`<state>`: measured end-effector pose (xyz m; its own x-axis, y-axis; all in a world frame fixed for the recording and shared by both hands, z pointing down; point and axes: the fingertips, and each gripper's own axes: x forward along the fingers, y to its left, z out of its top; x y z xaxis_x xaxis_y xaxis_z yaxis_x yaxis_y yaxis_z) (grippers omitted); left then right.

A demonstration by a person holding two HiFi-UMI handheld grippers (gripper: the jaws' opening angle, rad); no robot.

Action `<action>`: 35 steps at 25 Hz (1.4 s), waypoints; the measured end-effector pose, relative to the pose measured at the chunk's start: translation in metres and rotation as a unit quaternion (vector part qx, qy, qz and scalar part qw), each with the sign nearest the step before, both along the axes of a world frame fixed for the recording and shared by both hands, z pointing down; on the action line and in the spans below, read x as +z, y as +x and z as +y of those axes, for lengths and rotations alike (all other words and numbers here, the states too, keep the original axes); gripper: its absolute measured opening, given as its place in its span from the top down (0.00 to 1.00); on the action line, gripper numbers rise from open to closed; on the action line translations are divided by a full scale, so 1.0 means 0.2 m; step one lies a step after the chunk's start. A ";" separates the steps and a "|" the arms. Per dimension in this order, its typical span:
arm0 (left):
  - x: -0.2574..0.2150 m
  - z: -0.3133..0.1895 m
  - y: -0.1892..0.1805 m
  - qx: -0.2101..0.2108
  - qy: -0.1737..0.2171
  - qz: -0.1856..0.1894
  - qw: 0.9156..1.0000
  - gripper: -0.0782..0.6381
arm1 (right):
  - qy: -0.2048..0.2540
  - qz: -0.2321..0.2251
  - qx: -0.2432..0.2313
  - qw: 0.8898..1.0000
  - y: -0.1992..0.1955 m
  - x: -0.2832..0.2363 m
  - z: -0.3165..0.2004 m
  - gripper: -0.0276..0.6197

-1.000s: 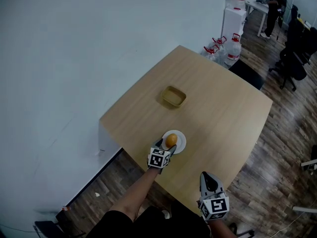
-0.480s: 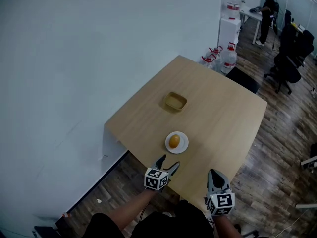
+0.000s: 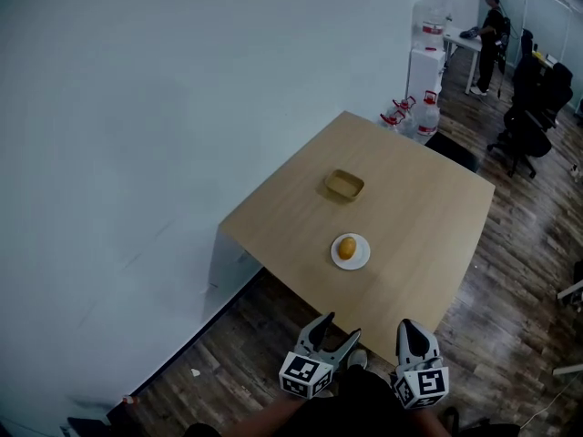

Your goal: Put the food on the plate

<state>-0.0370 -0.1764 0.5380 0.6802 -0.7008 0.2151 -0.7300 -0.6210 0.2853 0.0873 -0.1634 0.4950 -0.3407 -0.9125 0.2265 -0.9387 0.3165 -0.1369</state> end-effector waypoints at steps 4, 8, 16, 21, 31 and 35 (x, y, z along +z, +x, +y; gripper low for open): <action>-0.09 0.17 -0.09 -0.018 0.014 0.002 1.000 0.67 | 0.004 0.004 -0.006 1.000 -0.11 -0.08 0.12 0.86; -0.18 0.33 -0.15 -0.022 0.042 -0.015 0.999 0.85 | 0.010 0.035 -0.002 0.999 -0.17 -0.09 0.26 0.86; -0.23 0.47 -0.21 -0.010 0.059 0.000 0.998 0.86 | 0.014 0.068 0.029 0.997 -0.19 -0.12 0.46 0.86; -0.26 0.50 -0.22 -0.002 0.076 0.001 0.997 0.86 | 0.011 0.077 0.041 0.996 -0.21 -0.12 0.52 0.86; -0.32 0.50 -0.27 -0.014 0.087 0.016 0.996 0.86 | 0.010 0.081 0.054 0.995 -0.22 -0.11 0.57 0.86; -0.33 0.48 -0.25 -0.010 0.096 0.005 0.995 0.86 | 0.009 0.083 0.051 0.995 -0.20 -0.11 0.56 0.86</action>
<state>-0.0862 -0.0811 0.4717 0.6668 -0.7420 0.0689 -0.7407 -0.6498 0.1707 0.0477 -0.0521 0.4737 -0.2052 -0.9449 0.2549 -0.9753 0.2193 0.0278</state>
